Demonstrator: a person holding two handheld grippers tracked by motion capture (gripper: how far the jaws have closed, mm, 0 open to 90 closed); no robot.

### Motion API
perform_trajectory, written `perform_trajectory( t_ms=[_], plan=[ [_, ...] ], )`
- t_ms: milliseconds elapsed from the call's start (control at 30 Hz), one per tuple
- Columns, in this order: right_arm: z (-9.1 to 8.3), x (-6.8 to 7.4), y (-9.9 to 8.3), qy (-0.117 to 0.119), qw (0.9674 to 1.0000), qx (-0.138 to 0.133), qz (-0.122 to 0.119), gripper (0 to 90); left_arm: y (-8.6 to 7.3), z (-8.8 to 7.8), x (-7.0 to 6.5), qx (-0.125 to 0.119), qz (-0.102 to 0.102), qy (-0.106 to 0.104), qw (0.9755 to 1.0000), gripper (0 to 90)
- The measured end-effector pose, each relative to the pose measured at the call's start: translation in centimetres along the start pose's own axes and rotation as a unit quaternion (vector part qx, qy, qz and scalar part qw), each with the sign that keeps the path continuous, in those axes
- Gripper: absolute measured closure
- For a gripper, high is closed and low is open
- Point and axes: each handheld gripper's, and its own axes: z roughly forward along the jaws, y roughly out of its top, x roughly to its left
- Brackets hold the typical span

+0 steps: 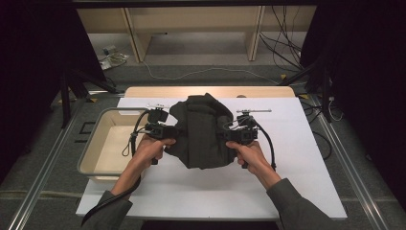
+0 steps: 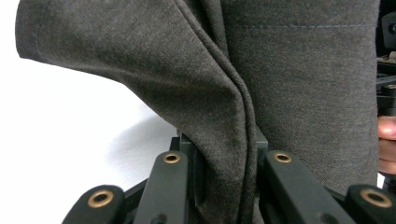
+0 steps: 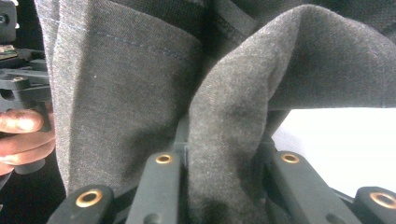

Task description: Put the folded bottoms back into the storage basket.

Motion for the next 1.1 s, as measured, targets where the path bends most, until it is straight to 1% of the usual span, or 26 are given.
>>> perform_trajectory(
  t_ms=[167,300,533,567,667,733,833,967,1033,1067,1100],
  plan=[
    [-0.1,0.6,0.2,0.006,1.0,-0.006,-0.004,73.3,0.2,-0.8,-0.1,-0.005,0.005,0.0,1.0,76.7],
    [-0.1,1.4,0.4,0.01,0.9998,-0.011,-0.009,73.4,0.4,-1.6,-0.1,-0.01,0.014,0.004,0.9999,76.7],
    [0.0,2.2,0.7,0.016,0.9997,-0.013,-0.014,73.4,0.5,-2.6,0.0,-0.011,0.018,0.008,0.9997,76.7],
    [0.2,2.5,0.8,0.016,0.9997,-0.012,-0.016,73.4,0.5,-2.8,0.2,-0.013,0.017,0.009,0.9997,76.7],
    [0.4,2.7,0.9,0.017,0.9996,-0.012,-0.016,73.3,0.5,-3.2,0.4,-0.013,0.017,0.01,0.9997,76.7],
    [0.8,3.1,1.0,0.022,0.9995,-0.016,-0.016,73.3,0.6,-3.6,0.5,-0.016,0.016,0.012,0.9997,76.7],
    [1.2,3.5,1.2,0.028,0.9993,-0.014,-0.018,73.3,0.7,-4.3,0.9,-0.014,0.021,0.013,0.9996,76.7],
    [1.5,4.0,1.5,0.031,0.9992,-0.015,-0.02,73.3,0.8,-5.1,1.2,-0.019,0.019,0.016,0.9995,76.7],
    [1.9,4.4,1.8,0.032,0.9991,-0.015,-0.022,73.3,0.9,-5.5,1.3,-0.017,0.024,0.019,0.9994,76.7],
    [1.9,4.4,1.8,0.032,0.9991,-0.015,-0.022,73.3,1.0,-5.7,1.4,-0.017,0.025,0.022,0.9993,76.7],
    [2.2,4.7,1.9,0.036,0.999,-0.015,-0.021,73.3,1.0,-5.9,1.5,-0.017,0.028,0.023,0.9992,76.7]
  ],
)
